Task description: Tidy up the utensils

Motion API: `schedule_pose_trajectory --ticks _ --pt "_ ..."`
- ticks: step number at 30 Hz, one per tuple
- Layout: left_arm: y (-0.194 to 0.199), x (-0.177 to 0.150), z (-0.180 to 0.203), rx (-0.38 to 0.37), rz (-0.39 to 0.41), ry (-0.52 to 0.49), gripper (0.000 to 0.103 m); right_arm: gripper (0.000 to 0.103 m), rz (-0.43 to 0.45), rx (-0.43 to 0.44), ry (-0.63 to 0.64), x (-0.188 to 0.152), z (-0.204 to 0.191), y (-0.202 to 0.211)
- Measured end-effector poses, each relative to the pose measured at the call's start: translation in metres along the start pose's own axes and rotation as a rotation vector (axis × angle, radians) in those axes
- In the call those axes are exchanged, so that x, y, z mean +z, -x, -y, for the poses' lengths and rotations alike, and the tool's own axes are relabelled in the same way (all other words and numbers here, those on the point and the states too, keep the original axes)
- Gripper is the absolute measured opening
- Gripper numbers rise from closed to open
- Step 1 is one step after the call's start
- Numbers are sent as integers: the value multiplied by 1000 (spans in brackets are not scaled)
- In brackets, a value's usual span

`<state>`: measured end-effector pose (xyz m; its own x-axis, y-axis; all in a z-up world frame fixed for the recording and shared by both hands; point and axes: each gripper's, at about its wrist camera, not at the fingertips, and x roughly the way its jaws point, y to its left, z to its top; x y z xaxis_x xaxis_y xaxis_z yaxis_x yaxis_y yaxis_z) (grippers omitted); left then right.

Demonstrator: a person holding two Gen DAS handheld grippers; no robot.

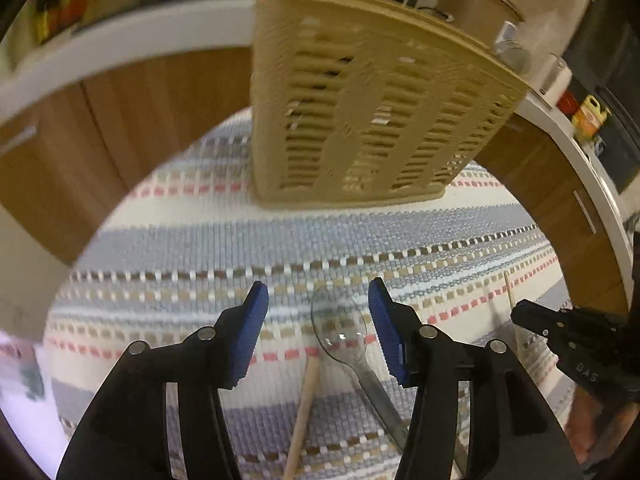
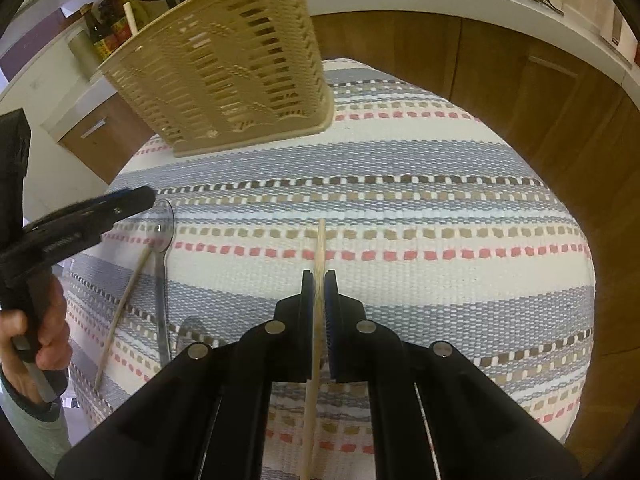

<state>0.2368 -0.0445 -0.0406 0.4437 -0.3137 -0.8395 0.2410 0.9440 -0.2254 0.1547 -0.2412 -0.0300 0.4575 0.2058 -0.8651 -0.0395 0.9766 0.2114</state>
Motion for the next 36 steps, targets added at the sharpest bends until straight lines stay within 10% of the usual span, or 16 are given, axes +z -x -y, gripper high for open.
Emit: schedule_pose_trajectory --ticks 9,21,24,28,36 --pt "-32 -7 47 194 -100 -116 49 5 -19 -49 56 11 -4 -8" --pt "-30 -11 57 147 -55 -181 8 17 -157 14 47 1 0 -14" --pt "-29 -9 45 97 -58 -149 9 27 -160 -6 75 0 -10 -14" --pt "-19 -7 20 0 -55 -99 50 44 -149 -20 76 2 -14 -14" --pt "-12 -8 4 61 -62 -88 50 45 -151 -76 124 -2 -17 -17"
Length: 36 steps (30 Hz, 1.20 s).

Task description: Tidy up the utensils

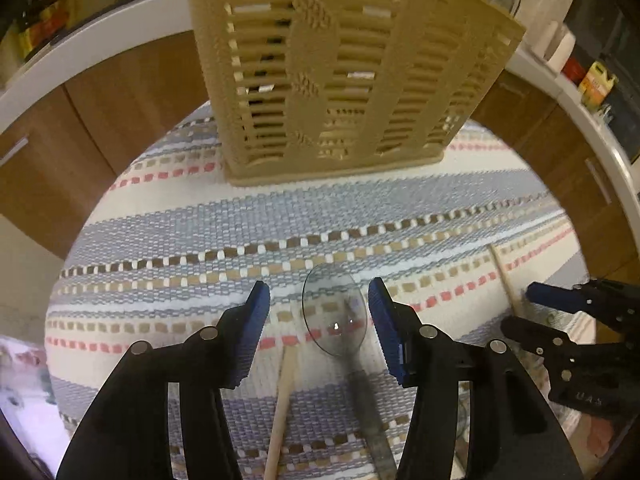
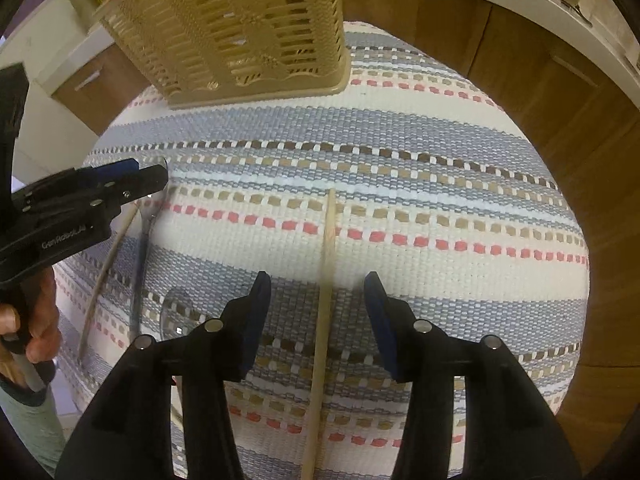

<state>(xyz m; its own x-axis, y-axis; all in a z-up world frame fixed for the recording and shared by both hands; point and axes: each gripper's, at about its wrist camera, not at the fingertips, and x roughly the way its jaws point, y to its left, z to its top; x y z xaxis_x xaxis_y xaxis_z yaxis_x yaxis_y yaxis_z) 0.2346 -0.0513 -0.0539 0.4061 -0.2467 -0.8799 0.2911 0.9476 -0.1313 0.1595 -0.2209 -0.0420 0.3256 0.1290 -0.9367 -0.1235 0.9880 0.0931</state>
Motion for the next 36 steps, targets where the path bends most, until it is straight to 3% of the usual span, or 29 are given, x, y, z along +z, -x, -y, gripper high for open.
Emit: schedule_pose_trajectory --ticks 5,7,9,14,20,25,29,30,32,36 --pt "-10 -2 24 132 -10 -74 48 39 12 -123 100 -4 -24 -5" --pt "-9 -3 31 167 -18 -95 39 28 8 -123 124 -5 -35 -6" --pt "-8 -4 36 182 -18 -121 32 4 -3 -93 124 -4 -38 -7" --pt "-4 -8 41 186 24 -149 29 3 39 -45 100 -4 -32 -4" --pt "41 -15 31 52 188 -101 29 3 184 38 68 -4 -14 36" --pt "112 -22 14 -40 406 -59 28 3 341 96 74 -6 -9 81" --pt "156 -8 21 -76 574 -27 27 3 487 140 84 -3 -14 116" --pt "170 -5 16 -90 627 -14 24 3 535 148 86 1 -17 129" --pt "186 2 18 -88 685 7 7 3 612 152 86 9 -20 148" --pt "212 27 16 -113 747 12 6 3 705 165 90 32 -20 170"
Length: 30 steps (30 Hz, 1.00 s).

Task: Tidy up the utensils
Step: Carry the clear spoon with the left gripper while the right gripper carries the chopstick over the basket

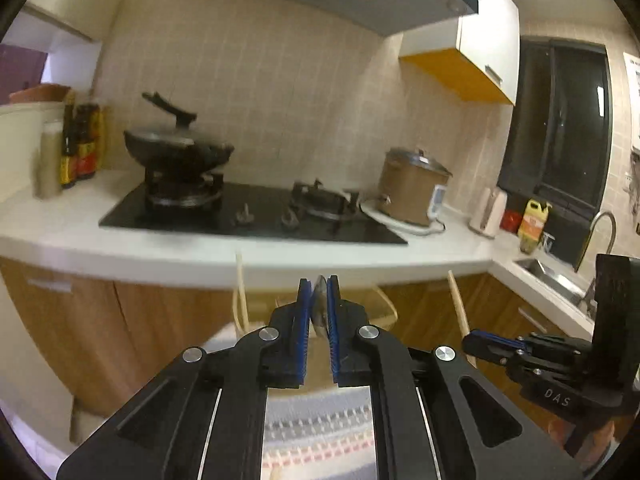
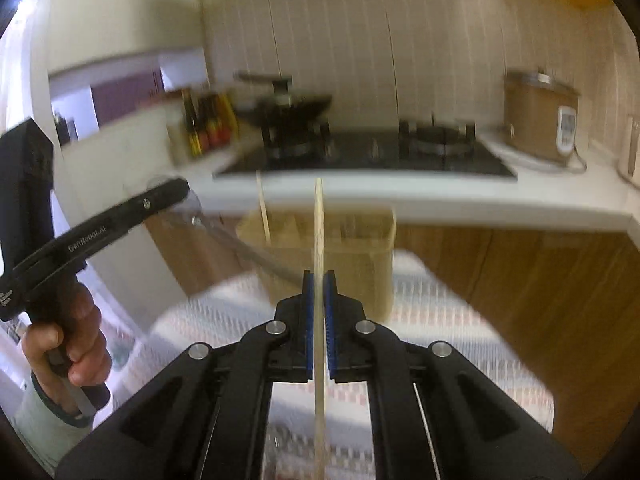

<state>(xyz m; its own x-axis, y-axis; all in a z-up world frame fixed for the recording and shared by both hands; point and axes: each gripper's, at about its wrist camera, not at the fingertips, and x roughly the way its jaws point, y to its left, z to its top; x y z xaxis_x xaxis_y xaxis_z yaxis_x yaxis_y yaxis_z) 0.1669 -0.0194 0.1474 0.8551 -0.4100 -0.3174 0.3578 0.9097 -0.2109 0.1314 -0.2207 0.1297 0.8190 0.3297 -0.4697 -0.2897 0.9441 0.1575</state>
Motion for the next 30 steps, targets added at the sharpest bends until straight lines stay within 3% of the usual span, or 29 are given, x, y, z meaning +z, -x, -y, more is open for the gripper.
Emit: schedule_pose_trajectory --ticks 6,12,19,30 --pt "-6 22 -1 -9 -31 -23 6 3 36 19 -8 25 2 -14" --pt "-9 55 -5 86 -52 -121 6 3 177 9 -51 65 11 -7" --pt "-37 78 -15 167 -163 -206 6 3 346 -18 -98 106 31 -27" --pt "-93 54 -33 211 -248 -233 6 4 348 -51 -102 85 64 -104"
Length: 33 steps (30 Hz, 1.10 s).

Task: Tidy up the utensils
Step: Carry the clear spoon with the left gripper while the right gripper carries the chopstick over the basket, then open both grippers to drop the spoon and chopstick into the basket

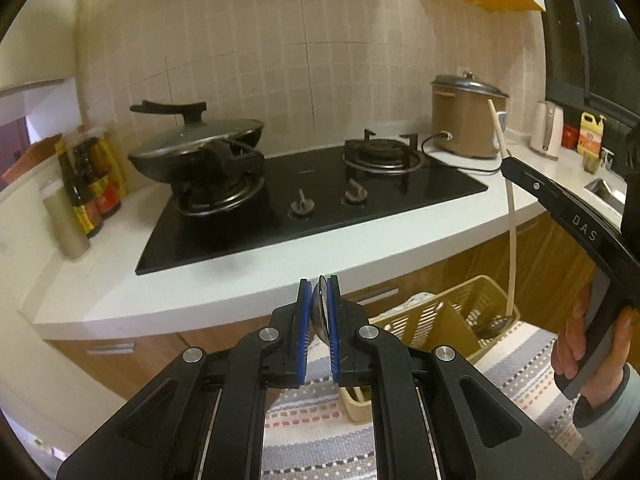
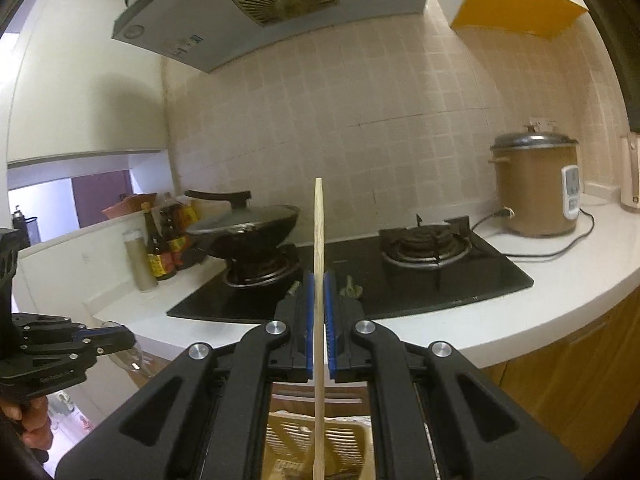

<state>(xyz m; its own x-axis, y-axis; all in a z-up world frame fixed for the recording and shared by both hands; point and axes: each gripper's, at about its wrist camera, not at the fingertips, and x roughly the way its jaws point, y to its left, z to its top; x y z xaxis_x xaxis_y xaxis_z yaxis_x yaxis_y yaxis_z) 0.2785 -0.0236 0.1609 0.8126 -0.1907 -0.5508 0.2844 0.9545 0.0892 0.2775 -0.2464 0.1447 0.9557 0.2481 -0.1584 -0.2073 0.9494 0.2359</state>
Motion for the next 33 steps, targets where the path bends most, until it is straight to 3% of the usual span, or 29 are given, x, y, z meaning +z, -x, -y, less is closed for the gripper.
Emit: schedule_pose_trajectory --ticks 12,19,23,28,32,33 --pt "-25 -12 3 -6 -45 2 6 3 28 -24 79 -21 -3 -12" --pt "-29 -20 -1 -84 -79 40 7 4 10 -9 96 -32 -6 0" --pt "-22 -23 -3 -113 -79 64 23 5 -37 6 84 -34 -5 12" --pt "1 -29 -3 -132 -72 74 35 22 -84 4 79 -29 -7 36" --pt "29 -36 -2 -127 -55 69 40 56 -95 6 70 -25 -11 66" --pt "40 -39 -1 -130 -49 67 42 56 -101 3 78 -23 -14 77"
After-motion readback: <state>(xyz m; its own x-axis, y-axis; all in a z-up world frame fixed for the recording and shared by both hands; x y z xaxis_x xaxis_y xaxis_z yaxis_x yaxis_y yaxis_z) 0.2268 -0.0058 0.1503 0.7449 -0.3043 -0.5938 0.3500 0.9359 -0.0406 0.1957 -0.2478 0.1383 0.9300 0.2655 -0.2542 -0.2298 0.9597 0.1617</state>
